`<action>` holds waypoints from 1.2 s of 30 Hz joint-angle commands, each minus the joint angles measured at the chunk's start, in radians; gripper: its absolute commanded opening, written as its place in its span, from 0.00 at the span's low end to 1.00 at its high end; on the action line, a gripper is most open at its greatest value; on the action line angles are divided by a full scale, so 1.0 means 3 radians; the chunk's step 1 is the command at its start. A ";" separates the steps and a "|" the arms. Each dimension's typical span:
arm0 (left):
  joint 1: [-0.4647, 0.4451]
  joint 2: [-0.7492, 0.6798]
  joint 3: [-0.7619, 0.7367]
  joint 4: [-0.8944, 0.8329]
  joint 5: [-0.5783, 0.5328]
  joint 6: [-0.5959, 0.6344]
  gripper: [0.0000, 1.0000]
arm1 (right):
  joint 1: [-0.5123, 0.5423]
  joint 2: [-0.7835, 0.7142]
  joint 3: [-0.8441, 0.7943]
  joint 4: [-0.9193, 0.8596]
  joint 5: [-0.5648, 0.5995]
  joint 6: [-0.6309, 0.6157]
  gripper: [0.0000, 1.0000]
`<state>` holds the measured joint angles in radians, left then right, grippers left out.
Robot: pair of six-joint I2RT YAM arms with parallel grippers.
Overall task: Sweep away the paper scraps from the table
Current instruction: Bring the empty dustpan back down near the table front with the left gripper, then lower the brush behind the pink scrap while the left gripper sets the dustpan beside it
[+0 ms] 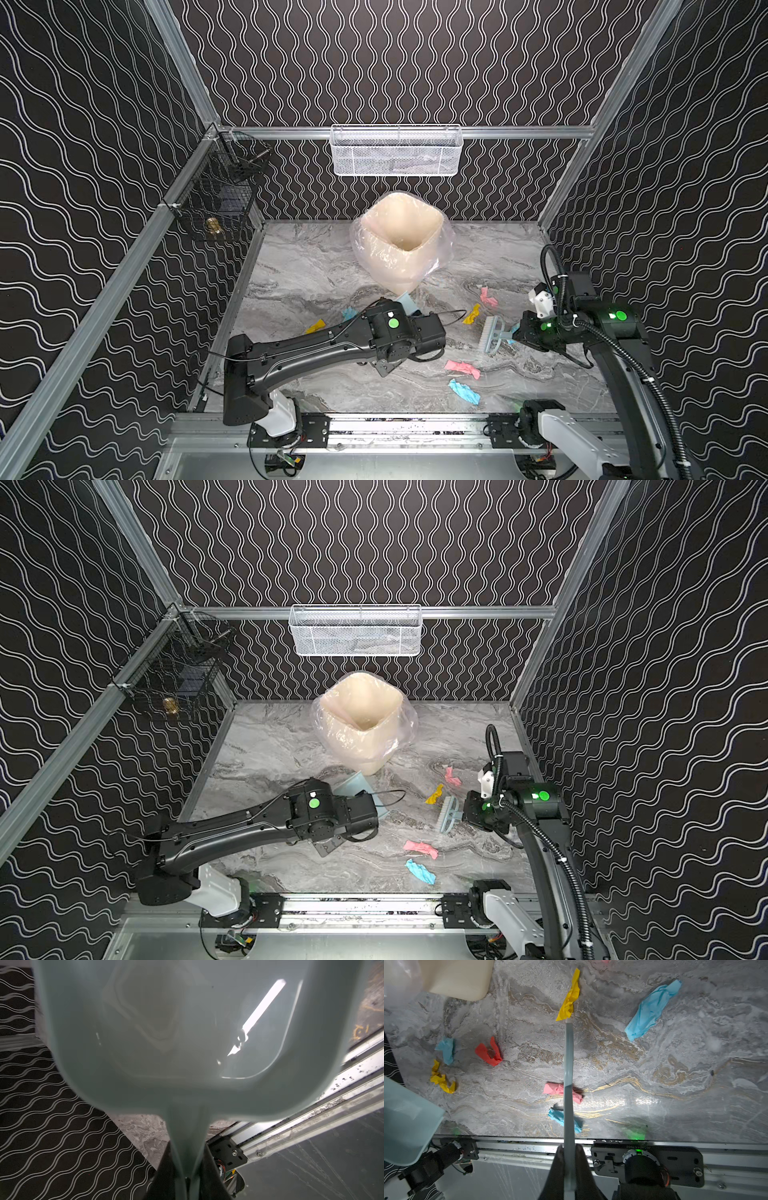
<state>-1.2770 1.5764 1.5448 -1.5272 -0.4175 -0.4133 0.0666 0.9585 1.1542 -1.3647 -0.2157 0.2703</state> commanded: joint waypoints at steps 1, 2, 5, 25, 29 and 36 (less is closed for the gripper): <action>-0.0003 0.0067 -0.0180 0.0207 0.0269 -0.0061 0.00 | 0.0087 0.0050 0.0021 -0.0128 0.0311 0.0142 0.00; -0.0003 0.0102 -0.0195 0.0226 0.0305 -0.0037 0.00 | 0.0139 0.0073 0.0029 -0.0149 0.0384 0.0188 0.00; -0.0003 0.0162 -0.0233 0.0295 0.0316 0.0063 0.00 | 0.0376 0.0171 0.0110 -0.0262 0.0596 0.0386 0.00; -0.0031 0.0584 -0.0623 0.0656 0.0483 0.0680 0.00 | 0.1347 0.0379 -0.0220 -0.0291 0.0894 0.1009 0.00; -0.0031 0.0583 -0.0721 0.0774 0.0582 0.0727 0.00 | 0.1358 0.0397 -0.0258 -0.0155 0.0829 0.0969 0.00; -0.0033 0.0567 -0.0848 0.0964 0.0636 0.0725 0.00 | 0.1418 0.0539 -0.0168 0.0025 0.0751 0.0856 0.00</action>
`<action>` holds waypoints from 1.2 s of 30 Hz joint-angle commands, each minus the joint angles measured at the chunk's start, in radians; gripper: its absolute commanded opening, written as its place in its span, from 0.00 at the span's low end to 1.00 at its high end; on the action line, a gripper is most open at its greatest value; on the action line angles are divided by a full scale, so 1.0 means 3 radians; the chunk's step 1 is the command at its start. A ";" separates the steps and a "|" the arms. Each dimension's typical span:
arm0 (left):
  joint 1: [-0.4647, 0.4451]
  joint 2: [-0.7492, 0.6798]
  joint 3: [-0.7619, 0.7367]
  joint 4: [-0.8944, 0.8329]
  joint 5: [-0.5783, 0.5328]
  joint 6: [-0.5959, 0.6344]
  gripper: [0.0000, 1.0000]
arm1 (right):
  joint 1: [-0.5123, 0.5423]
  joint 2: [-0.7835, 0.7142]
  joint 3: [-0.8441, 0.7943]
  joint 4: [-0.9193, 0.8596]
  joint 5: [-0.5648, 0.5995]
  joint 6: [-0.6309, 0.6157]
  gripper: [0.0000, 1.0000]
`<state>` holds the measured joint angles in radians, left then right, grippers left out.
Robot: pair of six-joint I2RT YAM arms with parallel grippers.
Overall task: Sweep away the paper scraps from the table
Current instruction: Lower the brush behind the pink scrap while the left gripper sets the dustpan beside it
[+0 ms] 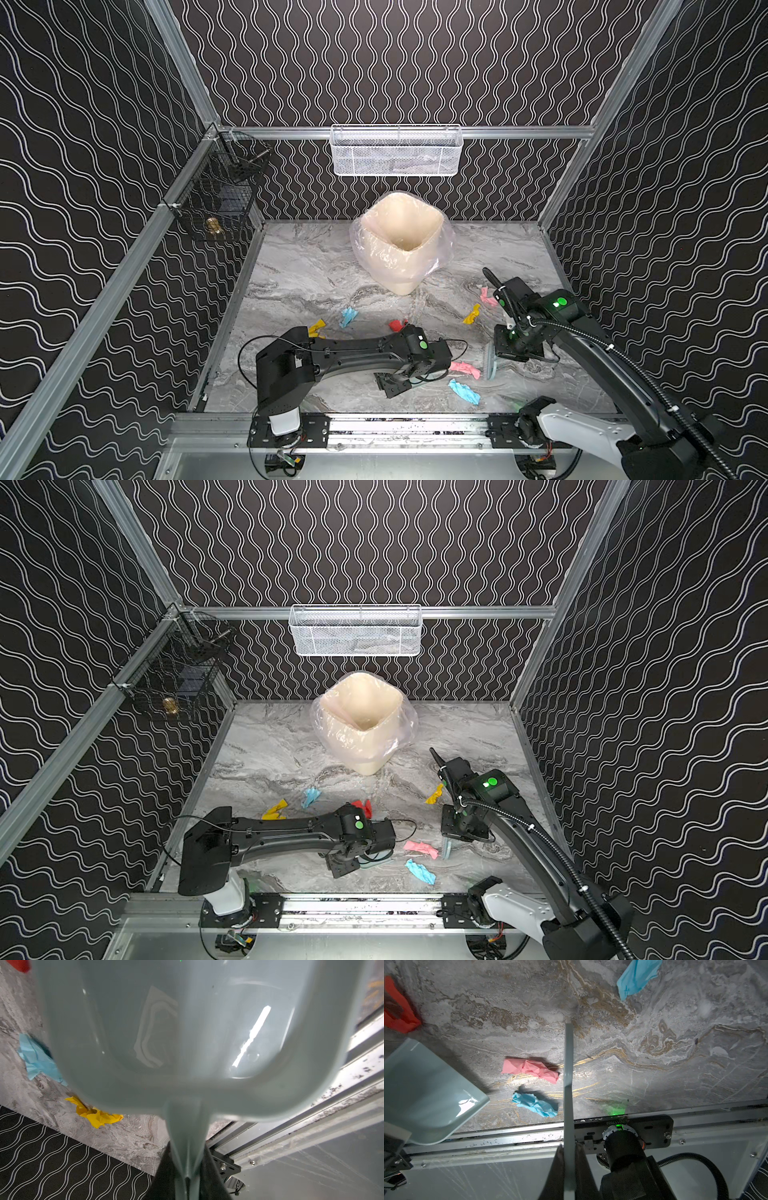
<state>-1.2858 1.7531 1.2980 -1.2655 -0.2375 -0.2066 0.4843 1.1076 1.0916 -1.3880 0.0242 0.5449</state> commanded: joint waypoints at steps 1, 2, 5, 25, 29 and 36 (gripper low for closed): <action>-0.0003 -0.0021 -0.0030 0.0095 0.0025 0.0052 0.00 | 0.0036 0.0056 0.0043 0.0125 -0.0055 -0.0070 0.00; -0.0004 -0.0011 -0.0035 0.0095 0.0014 0.0065 0.00 | 0.0044 0.0079 0.0048 0.0144 -0.0070 -0.0085 0.00; -0.0003 -0.0003 -0.0070 0.0094 0.0015 0.0078 0.00 | 0.0096 0.0126 0.0067 0.0203 -0.0103 -0.0115 0.00; 0.0013 0.0042 -0.0093 0.0062 0.0197 -0.0051 0.00 | 0.0411 0.0427 0.0385 0.0177 0.0210 -0.0265 0.00; 0.0031 0.0052 -0.0096 0.0031 0.0293 -0.0104 0.00 | 0.0416 0.0530 0.0372 0.0275 0.0164 -0.0336 0.00; 0.0109 0.0094 -0.0048 -0.0013 0.0321 -0.0008 0.00 | 0.0463 0.0680 0.0457 0.0306 0.0173 -0.0497 0.00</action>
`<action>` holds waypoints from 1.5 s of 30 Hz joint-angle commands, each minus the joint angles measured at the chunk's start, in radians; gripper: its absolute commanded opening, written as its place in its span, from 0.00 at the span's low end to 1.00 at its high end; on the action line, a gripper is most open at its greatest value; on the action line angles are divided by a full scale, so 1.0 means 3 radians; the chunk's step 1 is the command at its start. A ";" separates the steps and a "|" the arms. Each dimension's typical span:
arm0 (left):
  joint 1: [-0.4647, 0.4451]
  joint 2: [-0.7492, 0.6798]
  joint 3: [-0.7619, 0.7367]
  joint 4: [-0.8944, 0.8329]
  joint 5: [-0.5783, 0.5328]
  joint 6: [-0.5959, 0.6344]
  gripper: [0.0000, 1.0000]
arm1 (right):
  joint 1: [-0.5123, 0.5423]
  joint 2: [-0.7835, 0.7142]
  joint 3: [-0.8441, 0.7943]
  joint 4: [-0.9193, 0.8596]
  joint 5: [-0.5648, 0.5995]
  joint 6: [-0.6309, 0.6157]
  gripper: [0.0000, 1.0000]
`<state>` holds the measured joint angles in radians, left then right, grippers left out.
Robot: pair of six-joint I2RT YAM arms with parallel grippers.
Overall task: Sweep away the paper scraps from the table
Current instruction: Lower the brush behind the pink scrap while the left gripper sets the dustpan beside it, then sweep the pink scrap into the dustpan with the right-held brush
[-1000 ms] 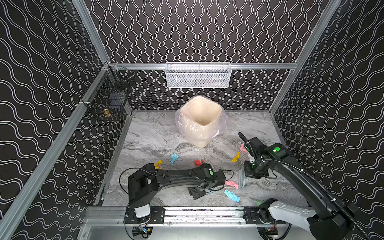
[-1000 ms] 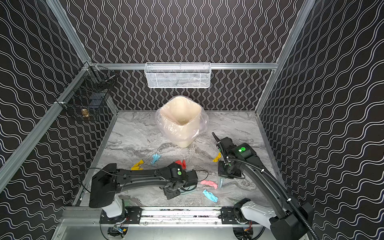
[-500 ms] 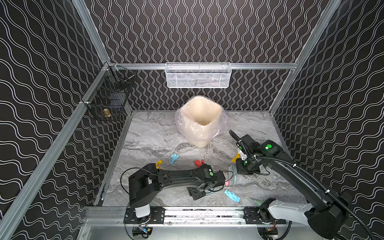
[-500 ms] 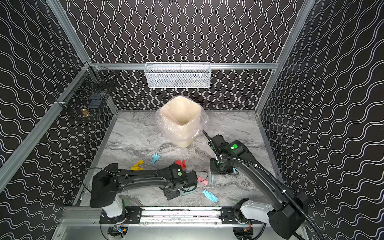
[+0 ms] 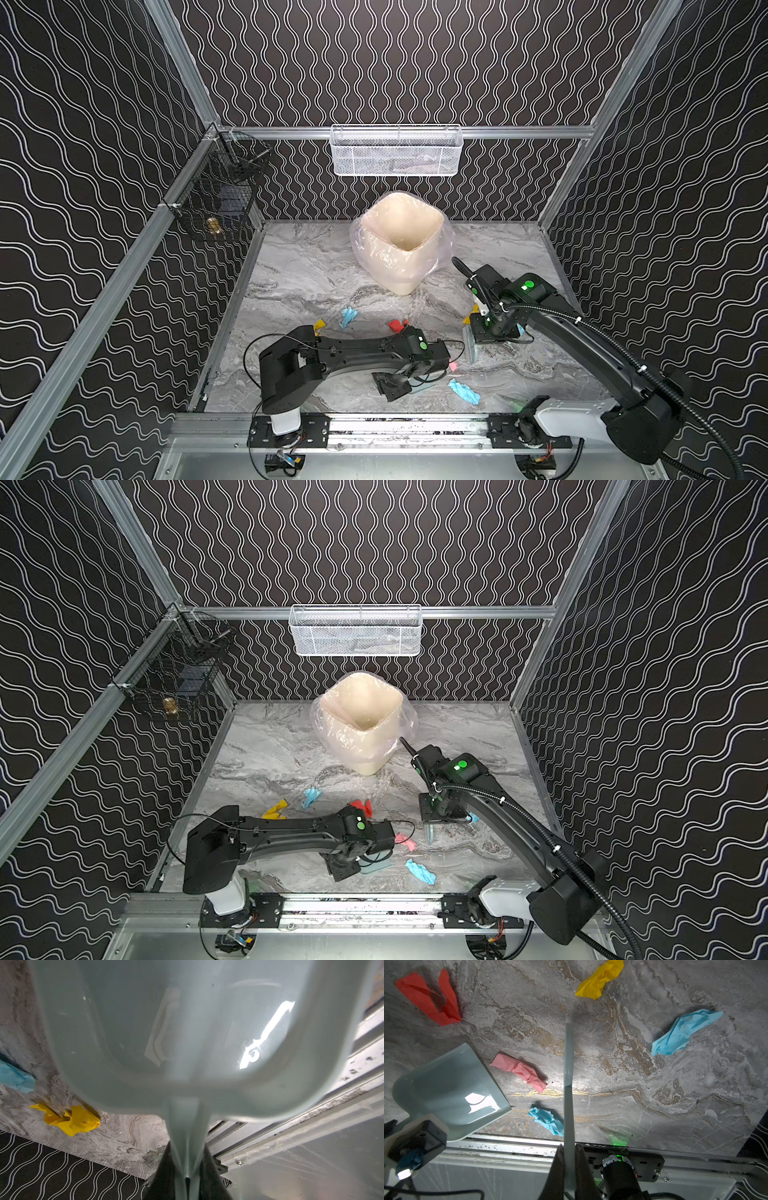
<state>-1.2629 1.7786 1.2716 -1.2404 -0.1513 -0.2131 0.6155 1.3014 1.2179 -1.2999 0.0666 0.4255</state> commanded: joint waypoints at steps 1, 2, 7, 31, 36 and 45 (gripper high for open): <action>0.0058 0.0013 0.0050 -0.0104 0.0049 0.0030 0.00 | 0.0044 0.0053 0.0038 0.0026 0.0019 -0.0115 0.00; 0.0081 0.0013 0.0056 -0.0113 0.0057 0.0045 0.00 | 0.0071 0.0073 0.0031 0.0043 0.0006 -0.0122 0.00; 0.0142 0.0018 0.0059 -0.0150 0.0120 0.0071 0.00 | 0.0206 0.0168 0.0021 0.0112 -0.0090 -0.0141 0.00; 0.0155 0.0033 -0.0074 0.0042 0.0111 0.0006 0.00 | 0.0868 0.0241 0.0207 0.0769 -0.1017 0.0199 0.00; 0.0155 0.0013 -0.0122 0.0080 0.0111 -0.0082 0.00 | 0.0738 0.0177 0.0169 0.0397 -0.0571 0.0218 0.00; 0.0155 -0.0069 -0.0223 0.0204 0.0039 -0.0193 0.00 | 0.0105 0.0107 0.0215 0.0310 -0.0415 -0.0110 0.00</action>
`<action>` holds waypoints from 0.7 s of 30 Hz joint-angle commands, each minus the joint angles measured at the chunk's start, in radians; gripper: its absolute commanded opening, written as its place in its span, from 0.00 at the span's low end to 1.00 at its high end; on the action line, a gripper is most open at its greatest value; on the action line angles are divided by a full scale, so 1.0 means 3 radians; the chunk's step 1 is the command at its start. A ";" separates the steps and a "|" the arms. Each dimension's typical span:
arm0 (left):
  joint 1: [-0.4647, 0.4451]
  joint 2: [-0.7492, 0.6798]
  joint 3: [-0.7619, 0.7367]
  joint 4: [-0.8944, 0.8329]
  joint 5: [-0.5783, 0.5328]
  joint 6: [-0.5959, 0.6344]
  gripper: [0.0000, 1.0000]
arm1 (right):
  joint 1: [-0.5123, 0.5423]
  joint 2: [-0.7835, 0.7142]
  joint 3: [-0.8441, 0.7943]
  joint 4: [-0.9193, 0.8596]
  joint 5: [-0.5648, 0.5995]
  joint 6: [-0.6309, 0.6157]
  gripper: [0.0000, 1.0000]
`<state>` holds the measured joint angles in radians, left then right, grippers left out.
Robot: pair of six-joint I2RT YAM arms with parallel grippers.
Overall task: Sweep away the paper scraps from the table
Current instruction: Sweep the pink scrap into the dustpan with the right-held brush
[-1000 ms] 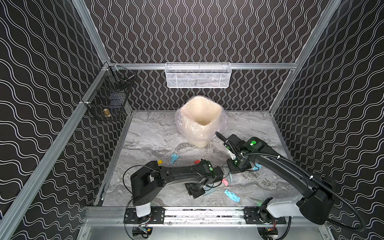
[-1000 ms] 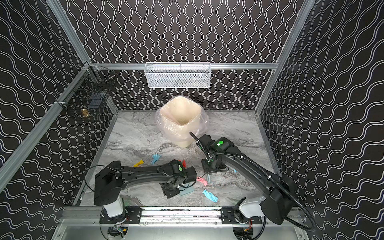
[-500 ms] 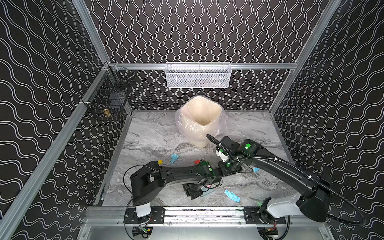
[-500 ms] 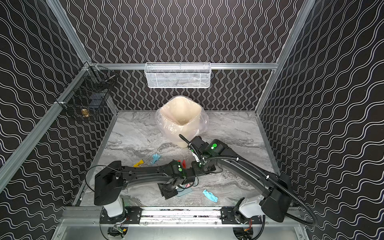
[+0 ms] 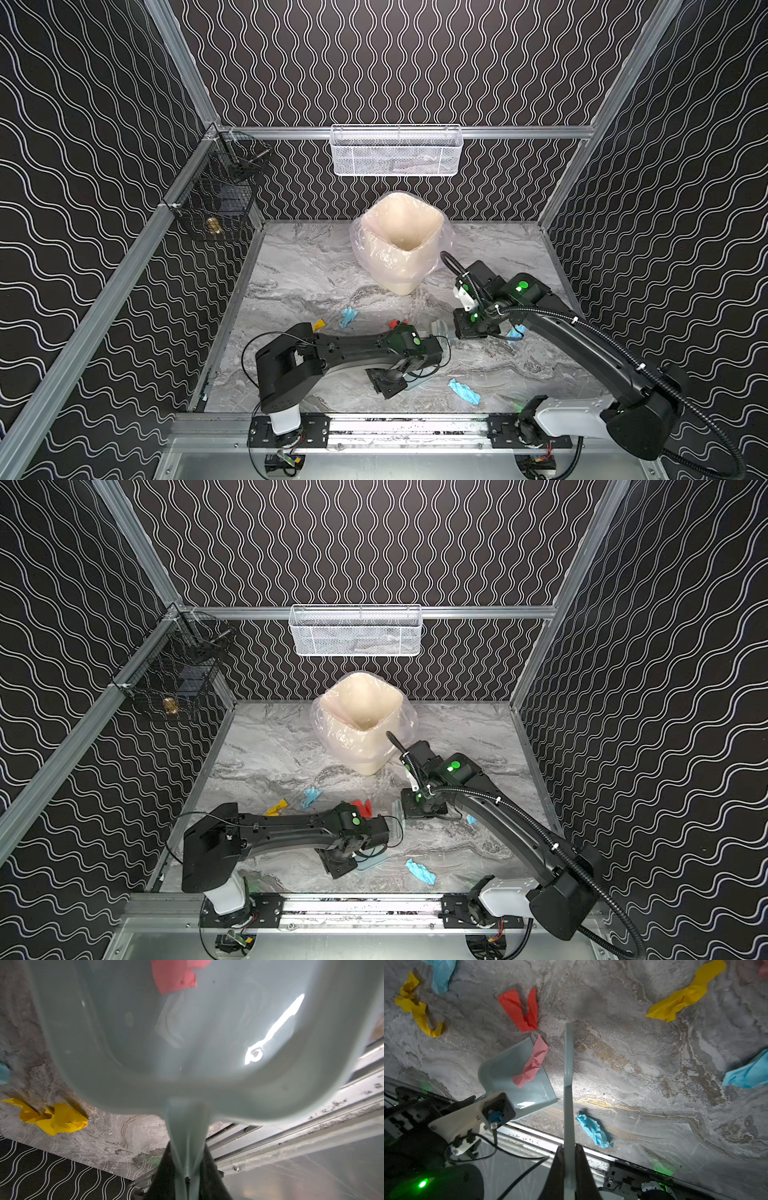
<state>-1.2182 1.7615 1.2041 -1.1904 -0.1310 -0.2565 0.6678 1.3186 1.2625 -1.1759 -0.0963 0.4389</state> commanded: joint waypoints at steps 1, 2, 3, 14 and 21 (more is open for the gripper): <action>0.0006 -0.0008 0.0005 0.0043 -0.0015 -0.0040 0.00 | -0.0091 0.0101 0.0094 -0.0093 0.0162 -0.0181 0.00; 0.0006 -0.0008 0.0013 0.0053 -0.0001 -0.0026 0.00 | -0.0103 0.0139 0.0114 -0.0073 0.0189 -0.0195 0.00; 0.0006 -0.0006 0.0020 0.0065 0.0009 -0.0008 0.00 | -0.0113 0.0179 0.0118 -0.0038 0.0218 -0.0195 0.00; -0.0004 0.0083 0.0102 0.0148 0.0110 0.0181 0.00 | -0.0107 0.0274 -0.0020 0.0392 0.0313 -0.0185 0.00; -0.0009 0.0136 0.0173 0.0169 0.0087 0.0155 0.00 | -0.0086 0.0186 -0.0190 0.0547 -0.0064 -0.0089 0.00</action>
<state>-1.2213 1.7966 1.2453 -1.1370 -0.1043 -0.2249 0.6350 1.3918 1.2247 -1.0466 -0.0536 0.3851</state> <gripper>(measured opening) 0.164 0.092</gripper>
